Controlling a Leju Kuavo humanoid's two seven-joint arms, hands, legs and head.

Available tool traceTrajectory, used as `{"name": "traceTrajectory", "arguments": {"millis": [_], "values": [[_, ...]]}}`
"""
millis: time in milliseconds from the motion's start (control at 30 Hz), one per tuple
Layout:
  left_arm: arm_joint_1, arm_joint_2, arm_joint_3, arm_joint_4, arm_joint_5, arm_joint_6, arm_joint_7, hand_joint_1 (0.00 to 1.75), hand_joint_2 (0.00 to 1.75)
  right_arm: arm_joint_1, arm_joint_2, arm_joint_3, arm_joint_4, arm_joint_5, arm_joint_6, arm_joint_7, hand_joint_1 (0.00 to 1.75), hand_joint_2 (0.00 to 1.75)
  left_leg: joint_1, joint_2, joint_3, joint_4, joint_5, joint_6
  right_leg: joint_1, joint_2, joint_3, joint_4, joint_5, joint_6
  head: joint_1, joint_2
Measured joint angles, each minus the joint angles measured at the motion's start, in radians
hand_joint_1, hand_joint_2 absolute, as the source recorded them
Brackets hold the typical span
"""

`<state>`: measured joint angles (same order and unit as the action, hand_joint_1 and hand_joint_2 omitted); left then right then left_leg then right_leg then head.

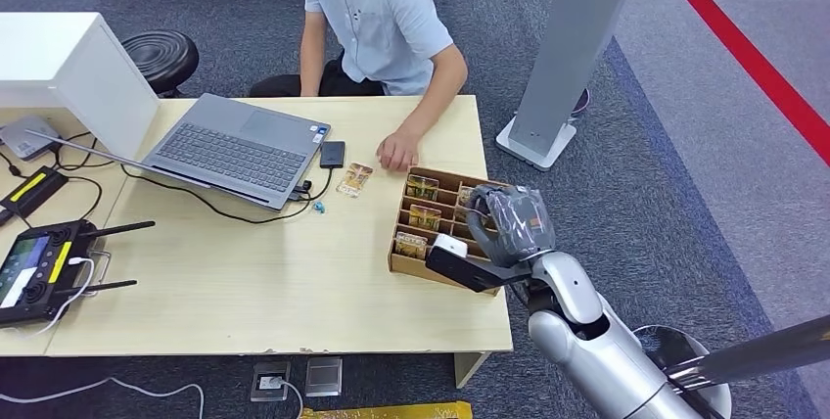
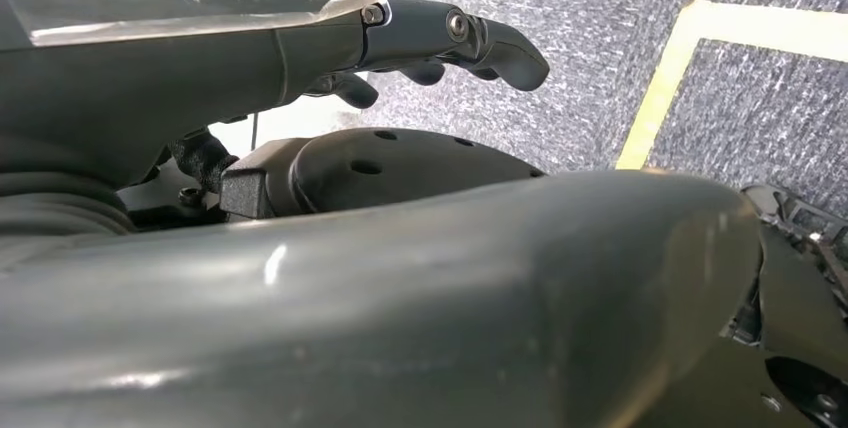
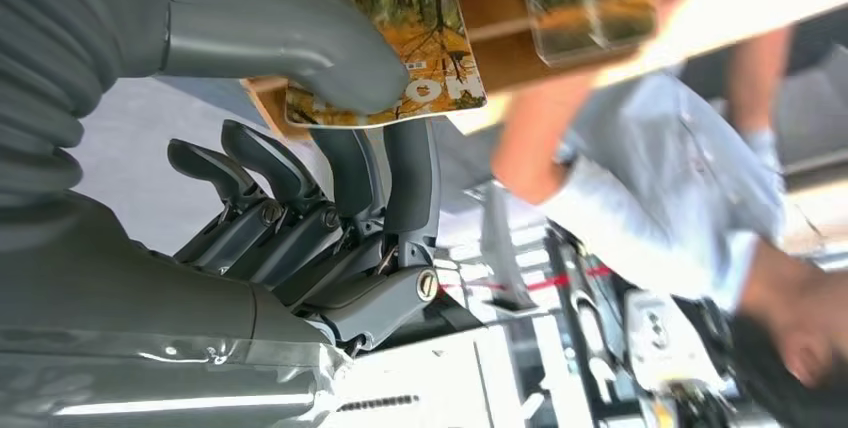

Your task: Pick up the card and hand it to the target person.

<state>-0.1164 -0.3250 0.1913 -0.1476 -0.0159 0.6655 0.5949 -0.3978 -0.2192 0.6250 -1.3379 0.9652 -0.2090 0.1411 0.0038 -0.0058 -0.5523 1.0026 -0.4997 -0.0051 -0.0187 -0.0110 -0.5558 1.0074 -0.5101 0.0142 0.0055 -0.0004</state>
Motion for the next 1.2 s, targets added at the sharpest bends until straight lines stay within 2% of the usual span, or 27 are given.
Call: {"name": "traceTrajectory", "arguments": {"millis": [333, 567, 900, 1200], "values": [[0.0, 0.0, 0.001, 0.0, -0.001, -0.032, 0.003, 0.0, 0.0, -0.004, -0.001, -0.023, -0.112, -0.029, -0.015, -0.061, 1.75, 1.75, 0.0, 0.0, -0.001, 0.0, 0.0, 0.0, 0.0, 0.0, 0.0, 0.0, 0.0, 0.0, 0.001, 0.0], [0.0, 0.0, 0.001, -0.001, -0.016, -0.065, 0.013, 0.0, 0.0, -0.046, 0.013, -0.029, -0.138, -0.039, -0.037, -0.116, 1.75, 1.75, 0.0, 0.0, -0.001, 0.0, 0.0, 0.0, 0.0, 0.0, 0.0, 0.0, 0.0, 0.0, 0.001, 0.0], [0.0, 0.002, -0.006, -0.002, -0.064, -0.102, 0.03, 0.0, 0.0, -0.168, 0.105, -0.007, -0.015, -0.039, -0.122, -0.194, 1.75, 1.75, 0.0, 0.0, -0.001, 0.0, 0.0, 0.0, 0.0, 0.0, 0.0, 0.001, 0.0, 0.0, 0.001, 0.0], [0.001, 0.005, -0.037, -0.009, -0.089, -0.121, 0.037, 0.0, 0.0, -0.298, 0.195, 0.016, 0.147, -0.056, -0.139, -0.21, 1.75, 1.75, 0.0, -0.001, -0.001, 0.0, 0.0, 0.0, 0.0, 0.0, 0.0, 0.001, 0.0, 0.0, 0.001, 0.0]]}}
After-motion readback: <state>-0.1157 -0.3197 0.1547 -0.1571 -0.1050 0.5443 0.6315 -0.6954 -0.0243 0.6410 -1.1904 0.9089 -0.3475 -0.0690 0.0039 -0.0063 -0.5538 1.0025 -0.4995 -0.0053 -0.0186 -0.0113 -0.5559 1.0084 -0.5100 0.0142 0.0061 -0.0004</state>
